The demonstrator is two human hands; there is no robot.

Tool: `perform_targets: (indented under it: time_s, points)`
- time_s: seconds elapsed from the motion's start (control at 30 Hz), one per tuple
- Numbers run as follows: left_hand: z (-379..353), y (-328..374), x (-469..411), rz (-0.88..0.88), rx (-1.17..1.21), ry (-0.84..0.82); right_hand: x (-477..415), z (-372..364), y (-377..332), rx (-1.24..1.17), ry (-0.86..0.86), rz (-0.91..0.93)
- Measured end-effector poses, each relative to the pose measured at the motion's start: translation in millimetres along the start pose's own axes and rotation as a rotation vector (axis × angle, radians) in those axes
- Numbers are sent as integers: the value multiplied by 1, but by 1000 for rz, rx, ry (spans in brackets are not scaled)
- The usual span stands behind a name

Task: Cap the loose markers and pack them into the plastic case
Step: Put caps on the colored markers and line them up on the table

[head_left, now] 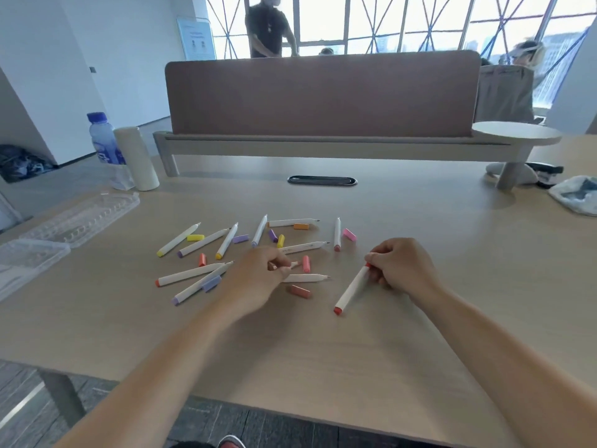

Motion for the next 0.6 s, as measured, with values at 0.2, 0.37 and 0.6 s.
perform_targets:
  time_s: [0.2, 0.37, 0.6]
  points:
    - [1, 0, 0, -27, -114, 4, -3, -7, -4, 83, 0, 38]
    - [-2, 4, 2, -80, -275, -32, -3, -7, -5, 176, 10, 84]
    - [-3, 4, 8, -73, -349, -66, 20, -7, -31, 331, 41, 324]
Point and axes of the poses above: each hand's wrist, its own x-axis away from the middle knuckle, its own z-axis out of the back of the hand, y = z × x, the point moved 7 cm from there along -x, towards the middle knuckle, and after that the axes turned 1 degree about x, right-handed, at the moved point
